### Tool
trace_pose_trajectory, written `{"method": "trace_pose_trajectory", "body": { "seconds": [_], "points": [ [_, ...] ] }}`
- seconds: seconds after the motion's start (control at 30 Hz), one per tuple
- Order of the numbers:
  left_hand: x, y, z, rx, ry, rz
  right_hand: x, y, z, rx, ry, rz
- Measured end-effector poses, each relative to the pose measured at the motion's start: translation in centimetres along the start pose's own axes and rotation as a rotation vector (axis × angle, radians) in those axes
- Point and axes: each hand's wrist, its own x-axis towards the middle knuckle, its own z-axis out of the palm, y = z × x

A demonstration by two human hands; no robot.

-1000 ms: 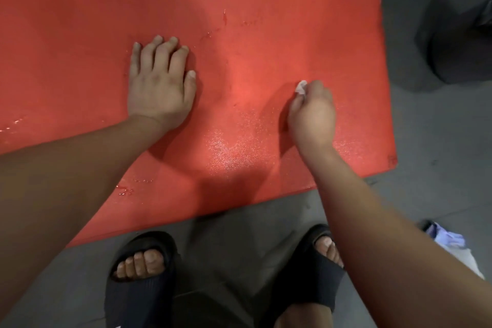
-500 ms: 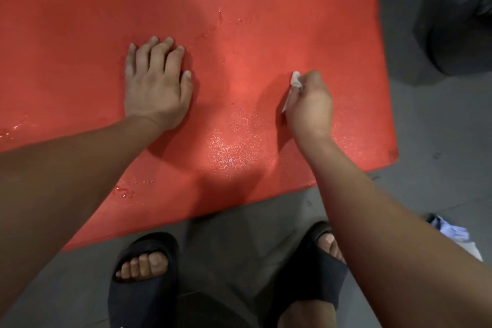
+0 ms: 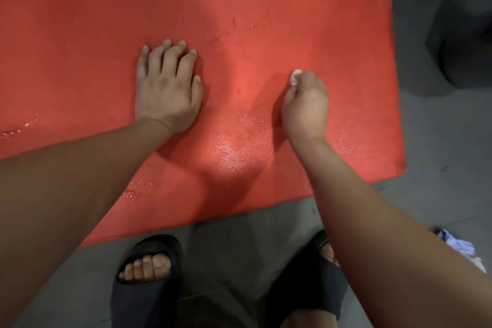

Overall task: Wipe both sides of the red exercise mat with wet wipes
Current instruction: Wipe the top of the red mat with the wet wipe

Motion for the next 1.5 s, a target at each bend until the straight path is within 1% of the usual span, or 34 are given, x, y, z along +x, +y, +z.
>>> {"method": "trace_pose_trajectory", "body": {
  "seconds": [0.03,0.07,0.17,0.2,0.23,0.27,0.3,0.37,0.4,0.43,0.47,0.5,0.6,0.63,0.67,0.7,0.73,0.8,0.83,0.87,0.9,0.93,1.0,1.07,1.1,1.13,1.2,1.23,1.27,1.3,1.33,1.43,1.47,1.5],
  "points": [
    [0.0,0.0,0.0,-0.003,-0.001,0.0,-0.8,-1.2,0.5,0.022,-0.026,-0.05],
    [0.0,0.0,0.0,-0.004,-0.001,0.0,-2.1,-2.6,1.1,0.053,-0.091,-0.154],
    [-0.1,0.0,-0.1,-0.003,0.004,0.004,-5.4,-4.7,1.8,0.082,-0.395,-0.593],
    [-0.1,0.1,-0.2,-0.007,0.004,0.003,-5.4,-4.4,1.6,0.049,-0.448,-0.688],
    [-0.1,0.1,-0.2,-0.008,0.003,0.002,-4.6,-3.7,1.3,0.028,-0.45,-0.723],
    [-0.1,0.1,-0.3,-0.005,0.002,0.001,-3.4,-3.0,1.1,0.02,-0.41,-0.686],
    [-0.2,0.1,-0.3,-0.002,0.0,0.001,-2.1,-2.2,0.9,0.002,-0.322,-0.594],
    [-0.1,0.1,-0.2,0.002,-0.008,0.001,0.5,-1.0,0.3,-0.041,-0.135,-0.309],
    [-0.1,0.1,-0.2,0.003,-0.013,0.001,1.1,-1.0,0.2,-0.047,-0.083,-0.184],
    [0.0,0.2,-0.2,0.004,-0.017,0.001,1.0,-1.5,0.4,-0.039,-0.059,-0.121],
    [0.0,0.2,-0.2,0.007,-0.018,0.001,0.3,-2.5,0.8,-0.015,-0.065,-0.137],
    [0.0,0.1,-0.1,0.01,-0.016,0.001,-0.9,-3.7,1.4,0.019,-0.106,-0.217],
    [-0.1,0.0,0.0,0.015,-0.003,0.007,-4.8,-5.6,2.3,0.078,-0.368,-0.617],
    [-0.1,0.0,0.0,0.015,-0.004,0.007,-4.6,-5.4,2.2,0.063,-0.416,-0.712],
    [-0.1,0.1,-0.1,0.015,-0.005,0.004,-3.6,-5.0,2.1,0.053,-0.413,-0.76],
    [-0.1,0.1,-0.1,0.015,-0.006,0.001,-2.1,-4.4,2.1,0.046,-0.364,-0.735],
    [0.0,0.1,-0.1,0.016,-0.006,0.0,-0.4,-3.8,2.0,0.024,-0.278,-0.643],
    [0.0,0.1,-0.2,0.018,-0.004,0.003,2.5,-3.1,1.5,-0.017,-0.092,-0.316],
    [0.0,0.1,-0.2,0.017,-0.003,0.004,3.2,-3.1,1.5,-0.014,-0.043,-0.188],
    [0.1,0.2,-0.2,0.017,-0.005,0.004,3.2,-3.6,1.8,-0.003,-0.027,-0.149],
    [0.0,0.2,-0.1,0.017,-0.008,0.002,2.5,-4.6,2.2,0.01,-0.057,-0.188],
    [0.0,0.2,-0.1,0.018,-0.01,0.0,1.3,-5.7,2.7,0.029,-0.131,-0.279],
    [0.0,0.1,0.0,0.019,-0.007,0.003,-1.2,-6.8,3.4,0.075,-0.303,-0.548],
    [-0.1,0.0,0.0,0.02,-0.002,0.006,-0.9,-6.4,3.3,0.045,-0.359,-0.746],
    [-0.1,0.0,0.0,0.021,-0.002,0.004,0.4,-5.9,3.2,0.016,-0.337,-0.755],
    [-0.1,0.0,0.0,0.021,-0.006,0.002,1.8,-5.4,3.1,-0.022,-0.278,-0.702],
    [-0.1,0.0,0.0,0.023,-0.018,0.0,4.8,-4.4,2.5,-0.055,-0.096,-0.452],
    [0.0,0.1,0.0,0.023,-0.023,0.0,5.6,-4.2,2.3,-0.052,-0.038,-0.315],
    [0.0,0.1,-0.1,0.021,-0.025,-0.001,5.6,-4.4,2.3,-0.051,-0.019,-0.236],
    [0.0,0.1,-0.1,0.018,-0.023,-0.002,5.0,-5.1,2.6,-0.048,-0.031,-0.235],
    [0.0,0.1,-0.1,0.016,-0.018,-0.003,3.9,-6.1,3.1,-0.03,-0.079,-0.3],
    [-0.1,0.1,-0.1,0.024,-0.011,0.0,0.6,-7.9,3.7,0.049,-0.332,-0.652],
    [0.0,0.1,-0.1,0.026,-0.01,0.003,0.9,-7.7,3.5,0.02,-0.386,-0.712],
    [0.0,0.1,-0.1,0.026,-0.011,0.003,2.0,-7.1,3.2,-0.029,-0.384,-0.722]
  ]
}}
